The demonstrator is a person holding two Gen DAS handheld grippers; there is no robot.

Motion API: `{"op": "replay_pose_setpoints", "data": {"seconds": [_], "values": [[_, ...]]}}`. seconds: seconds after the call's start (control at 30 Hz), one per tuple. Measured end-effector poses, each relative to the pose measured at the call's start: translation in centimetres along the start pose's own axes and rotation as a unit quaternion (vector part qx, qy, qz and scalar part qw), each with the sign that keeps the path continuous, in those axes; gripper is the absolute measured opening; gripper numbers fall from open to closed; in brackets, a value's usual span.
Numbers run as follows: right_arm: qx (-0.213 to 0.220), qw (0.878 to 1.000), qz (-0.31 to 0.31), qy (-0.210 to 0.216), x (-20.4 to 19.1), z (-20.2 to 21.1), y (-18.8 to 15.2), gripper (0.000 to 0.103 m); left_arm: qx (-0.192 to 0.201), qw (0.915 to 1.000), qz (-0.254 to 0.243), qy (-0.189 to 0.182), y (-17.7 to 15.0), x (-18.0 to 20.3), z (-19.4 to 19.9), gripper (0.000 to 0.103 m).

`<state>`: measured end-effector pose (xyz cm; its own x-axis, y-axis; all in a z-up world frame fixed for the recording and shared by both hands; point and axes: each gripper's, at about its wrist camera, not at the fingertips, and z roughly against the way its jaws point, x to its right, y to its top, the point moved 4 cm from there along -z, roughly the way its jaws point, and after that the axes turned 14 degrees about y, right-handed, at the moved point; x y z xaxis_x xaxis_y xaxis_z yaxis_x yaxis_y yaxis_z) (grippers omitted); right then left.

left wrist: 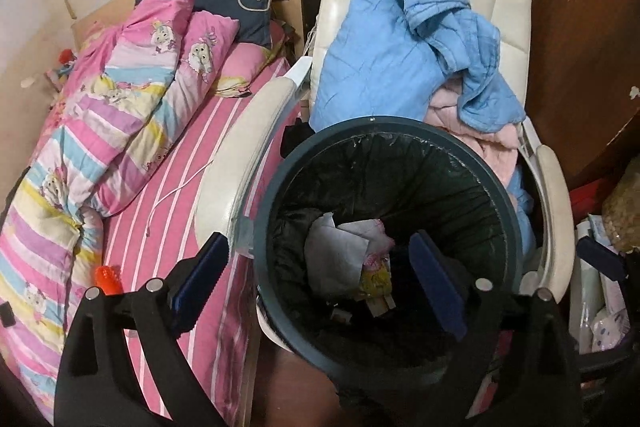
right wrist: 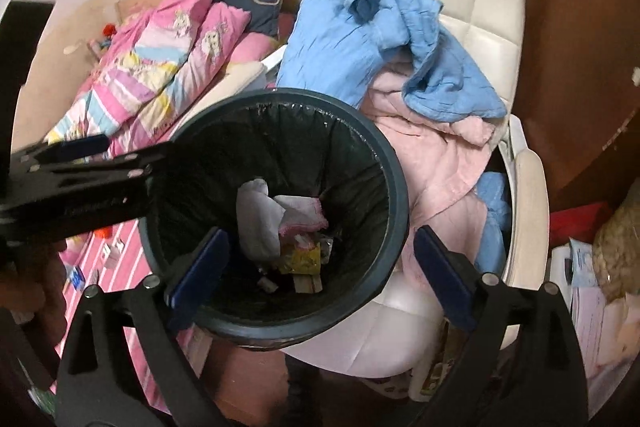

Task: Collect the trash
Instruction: 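Open both tools to drop the tissue and gauze into the bin, then move both tools back toward the items on the bed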

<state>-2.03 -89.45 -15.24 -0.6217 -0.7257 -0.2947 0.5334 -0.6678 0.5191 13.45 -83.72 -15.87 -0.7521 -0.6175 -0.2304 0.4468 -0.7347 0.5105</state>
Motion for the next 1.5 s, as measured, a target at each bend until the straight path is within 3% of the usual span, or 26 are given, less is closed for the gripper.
{"op": "replay_pose_setpoints", "data": {"seconds": [0.4,0.6,0.8,1.17,1.3,1.5], "values": [[0.051,0.999,-0.002,-0.013,-6.0,5.6,-1.9,0.096,0.027,0.9989,0.029,-0.026,-4.0,-5.8,6.8,0.090],[0.076,0.997,0.013,-0.005,-11.5,8.3,-3.5,0.096,0.051,0.9971,0.050,-0.026,-6.5,-10.5,10.7,0.090],[0.077,0.995,0.055,0.020,-18.6,8.5,-5.1,0.097,0.053,0.9944,0.092,-0.006,-10.6,-17.6,12.6,0.090],[0.032,0.984,0.145,0.097,-35.0,4.7,-11.9,0.097,-0.001,0.9808,0.188,0.054,-24.0,-32.8,12.6,0.090],[0.011,0.978,0.168,0.122,-39.9,3.2,-14.6,0.097,-0.029,0.9692,0.231,0.081,-29.9,-38.5,12.4,0.090],[-0.029,0.964,0.215,0.153,-46.6,1.3,-19.2,0.097,-0.061,0.9505,0.285,0.108,-37.6,-44.2,12.8,0.090]]}}
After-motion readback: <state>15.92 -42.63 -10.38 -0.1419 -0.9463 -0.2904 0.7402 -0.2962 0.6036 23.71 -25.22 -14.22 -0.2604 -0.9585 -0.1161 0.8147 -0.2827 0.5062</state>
